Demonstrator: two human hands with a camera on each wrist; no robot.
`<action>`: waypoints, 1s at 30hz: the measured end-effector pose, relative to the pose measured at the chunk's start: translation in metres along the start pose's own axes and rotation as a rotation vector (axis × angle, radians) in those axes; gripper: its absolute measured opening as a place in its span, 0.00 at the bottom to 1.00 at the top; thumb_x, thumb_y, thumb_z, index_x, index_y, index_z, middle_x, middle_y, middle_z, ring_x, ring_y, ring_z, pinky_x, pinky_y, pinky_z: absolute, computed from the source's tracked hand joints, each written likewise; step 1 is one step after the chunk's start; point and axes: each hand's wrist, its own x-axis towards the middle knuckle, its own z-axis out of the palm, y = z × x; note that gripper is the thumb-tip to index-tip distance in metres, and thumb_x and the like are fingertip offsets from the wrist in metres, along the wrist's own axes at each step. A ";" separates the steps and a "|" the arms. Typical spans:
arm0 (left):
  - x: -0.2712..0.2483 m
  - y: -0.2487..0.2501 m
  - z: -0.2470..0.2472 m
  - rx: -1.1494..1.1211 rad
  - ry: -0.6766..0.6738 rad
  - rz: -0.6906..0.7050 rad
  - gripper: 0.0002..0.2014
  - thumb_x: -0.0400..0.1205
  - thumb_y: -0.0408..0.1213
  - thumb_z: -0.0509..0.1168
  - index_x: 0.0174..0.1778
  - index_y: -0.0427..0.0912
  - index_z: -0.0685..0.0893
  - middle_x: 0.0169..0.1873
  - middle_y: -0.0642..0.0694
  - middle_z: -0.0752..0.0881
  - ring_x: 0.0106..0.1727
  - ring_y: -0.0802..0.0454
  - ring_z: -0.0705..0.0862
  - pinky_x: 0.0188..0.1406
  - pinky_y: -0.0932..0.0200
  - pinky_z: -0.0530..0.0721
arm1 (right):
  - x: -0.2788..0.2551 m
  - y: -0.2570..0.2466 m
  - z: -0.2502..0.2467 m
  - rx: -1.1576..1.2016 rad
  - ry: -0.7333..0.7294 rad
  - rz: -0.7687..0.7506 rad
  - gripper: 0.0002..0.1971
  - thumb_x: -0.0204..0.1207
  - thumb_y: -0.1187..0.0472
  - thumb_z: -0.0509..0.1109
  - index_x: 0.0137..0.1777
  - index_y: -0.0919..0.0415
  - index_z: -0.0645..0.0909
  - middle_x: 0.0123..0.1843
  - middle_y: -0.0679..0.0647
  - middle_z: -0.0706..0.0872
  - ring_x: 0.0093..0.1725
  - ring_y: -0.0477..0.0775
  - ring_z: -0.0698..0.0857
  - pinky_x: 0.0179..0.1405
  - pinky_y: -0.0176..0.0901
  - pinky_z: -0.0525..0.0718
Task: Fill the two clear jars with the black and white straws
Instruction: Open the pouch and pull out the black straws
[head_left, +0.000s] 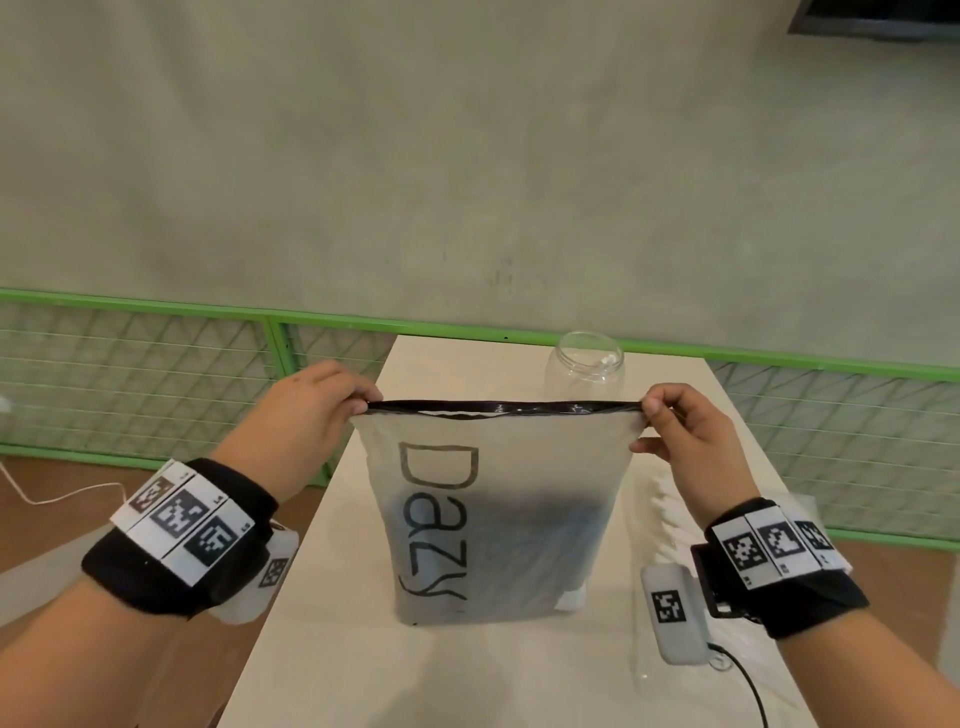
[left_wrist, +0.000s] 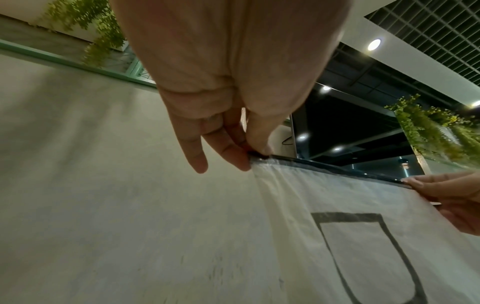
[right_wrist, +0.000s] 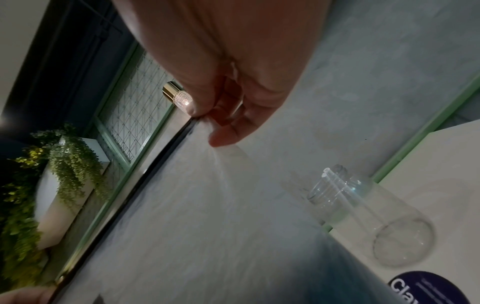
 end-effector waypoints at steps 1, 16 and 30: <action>0.001 0.000 0.000 -0.001 -0.009 -0.011 0.10 0.81 0.28 0.63 0.53 0.40 0.87 0.47 0.48 0.83 0.48 0.50 0.80 0.49 0.58 0.75 | 0.000 0.000 0.000 0.006 -0.004 0.004 0.10 0.82 0.70 0.62 0.41 0.57 0.78 0.37 0.51 0.78 0.36 0.41 0.79 0.35 0.35 0.86; 0.016 0.055 0.040 0.082 -0.087 0.219 0.08 0.72 0.35 0.67 0.38 0.50 0.74 0.34 0.55 0.77 0.35 0.52 0.75 0.36 0.57 0.74 | 0.001 -0.006 -0.001 0.002 -0.025 -0.003 0.10 0.82 0.71 0.61 0.42 0.58 0.78 0.33 0.44 0.81 0.37 0.44 0.81 0.43 0.40 0.88; 0.006 0.063 0.035 -0.038 -0.146 0.052 0.07 0.86 0.36 0.51 0.56 0.48 0.72 0.41 0.50 0.83 0.40 0.50 0.79 0.36 0.55 0.73 | -0.005 -0.014 0.006 -0.336 -0.030 -0.325 0.10 0.80 0.62 0.66 0.50 0.41 0.76 0.52 0.49 0.79 0.49 0.48 0.83 0.52 0.41 0.81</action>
